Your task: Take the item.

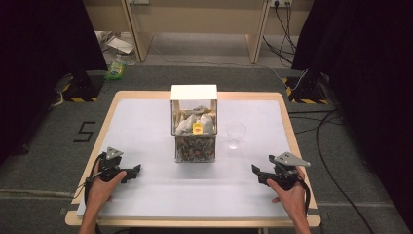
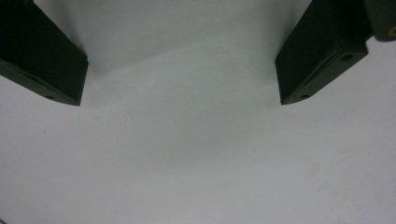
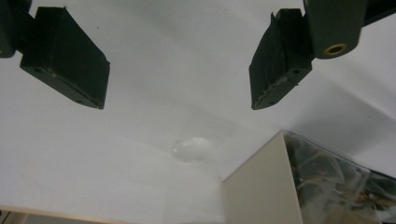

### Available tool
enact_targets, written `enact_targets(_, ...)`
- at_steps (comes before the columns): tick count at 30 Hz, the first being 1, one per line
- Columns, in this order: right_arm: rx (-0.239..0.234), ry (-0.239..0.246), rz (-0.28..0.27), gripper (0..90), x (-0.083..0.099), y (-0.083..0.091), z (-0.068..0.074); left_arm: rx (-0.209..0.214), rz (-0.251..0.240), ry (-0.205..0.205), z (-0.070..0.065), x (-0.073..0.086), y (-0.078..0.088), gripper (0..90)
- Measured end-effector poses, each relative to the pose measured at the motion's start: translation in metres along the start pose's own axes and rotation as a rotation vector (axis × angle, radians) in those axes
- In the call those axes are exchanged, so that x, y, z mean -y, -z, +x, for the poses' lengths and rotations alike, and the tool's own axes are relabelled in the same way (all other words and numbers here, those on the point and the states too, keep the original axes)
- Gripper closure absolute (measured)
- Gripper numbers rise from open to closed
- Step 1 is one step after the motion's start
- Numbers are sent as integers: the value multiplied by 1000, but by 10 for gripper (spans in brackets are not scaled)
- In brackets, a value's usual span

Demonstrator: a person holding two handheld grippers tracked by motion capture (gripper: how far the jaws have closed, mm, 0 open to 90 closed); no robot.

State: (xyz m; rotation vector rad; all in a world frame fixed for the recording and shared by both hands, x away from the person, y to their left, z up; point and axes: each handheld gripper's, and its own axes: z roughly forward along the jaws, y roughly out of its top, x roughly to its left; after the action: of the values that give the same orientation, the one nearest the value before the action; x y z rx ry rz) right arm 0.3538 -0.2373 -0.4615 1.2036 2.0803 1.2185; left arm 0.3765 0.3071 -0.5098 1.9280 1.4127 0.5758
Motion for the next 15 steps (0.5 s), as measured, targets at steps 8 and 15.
enact_targets(8,-47,-8,-81,232,-21,10,11,5,2,-1,0,0,0,6)
enact_targets(15,-106,16,-147,248,-45,19,28,9,3,-2,0,0,-1,1)
